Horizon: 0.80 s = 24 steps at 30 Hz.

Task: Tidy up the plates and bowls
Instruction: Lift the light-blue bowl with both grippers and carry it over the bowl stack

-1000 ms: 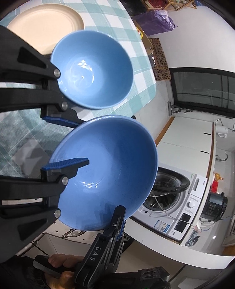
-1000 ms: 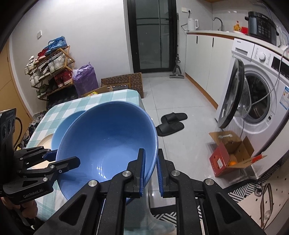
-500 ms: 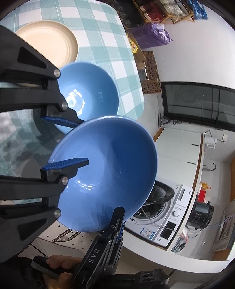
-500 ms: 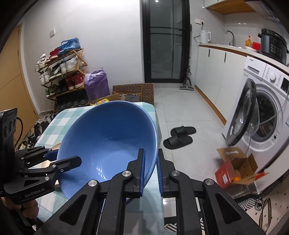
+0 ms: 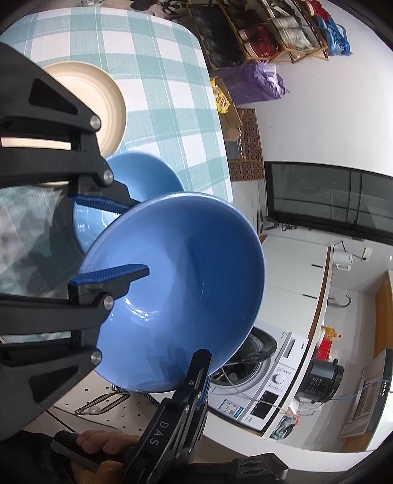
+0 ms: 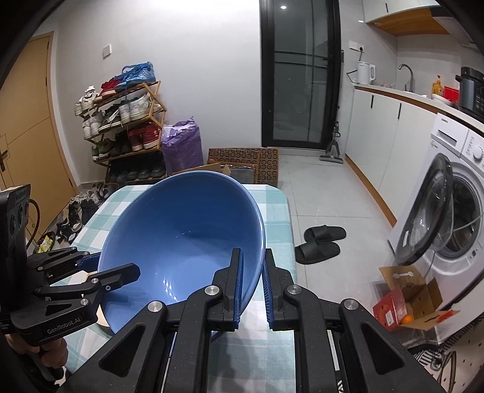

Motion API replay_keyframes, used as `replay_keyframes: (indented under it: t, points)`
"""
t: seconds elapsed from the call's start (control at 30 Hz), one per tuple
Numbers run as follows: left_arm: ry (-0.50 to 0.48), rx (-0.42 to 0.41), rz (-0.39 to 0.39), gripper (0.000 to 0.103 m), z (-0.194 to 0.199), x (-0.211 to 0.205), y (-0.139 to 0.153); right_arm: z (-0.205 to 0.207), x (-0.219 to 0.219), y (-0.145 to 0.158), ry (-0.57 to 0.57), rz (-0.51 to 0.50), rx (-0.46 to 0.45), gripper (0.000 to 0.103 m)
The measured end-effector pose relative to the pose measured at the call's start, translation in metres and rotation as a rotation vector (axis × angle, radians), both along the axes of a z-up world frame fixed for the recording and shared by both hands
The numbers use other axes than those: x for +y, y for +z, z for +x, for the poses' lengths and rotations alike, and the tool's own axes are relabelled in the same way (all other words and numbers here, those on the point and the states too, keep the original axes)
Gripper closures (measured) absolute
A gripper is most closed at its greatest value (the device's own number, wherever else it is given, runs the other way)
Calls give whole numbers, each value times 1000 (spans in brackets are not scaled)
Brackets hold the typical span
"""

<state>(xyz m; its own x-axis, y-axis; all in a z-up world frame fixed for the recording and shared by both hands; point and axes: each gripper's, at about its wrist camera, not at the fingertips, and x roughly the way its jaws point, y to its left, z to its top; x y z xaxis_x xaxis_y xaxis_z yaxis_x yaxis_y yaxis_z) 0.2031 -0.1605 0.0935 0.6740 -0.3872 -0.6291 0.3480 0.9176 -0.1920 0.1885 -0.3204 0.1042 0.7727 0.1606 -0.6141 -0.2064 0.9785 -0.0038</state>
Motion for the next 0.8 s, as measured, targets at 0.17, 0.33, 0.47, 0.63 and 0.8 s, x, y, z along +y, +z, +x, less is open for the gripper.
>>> replay_keyframes:
  t: [0.17, 0.33, 0.47, 0.63, 0.8]
  points:
    - [28, 2, 4, 71, 4, 11, -3, 12, 16, 1, 23, 0, 4, 91]
    - [53, 11, 9, 71, 7, 21, -8, 23, 31, -4, 46, -10, 16, 91]
    - [71, 19, 16, 71, 10, 28, -13, 33, 40, -9, 60, -13, 30, 91]
    - [89, 37, 27, 71, 13, 35, -21, 45, 49, -21, 70, -11, 53, 91]
    - [103, 55, 40, 71, 18, 39, -30, 56, 56, -38, 75, -15, 82, 91]
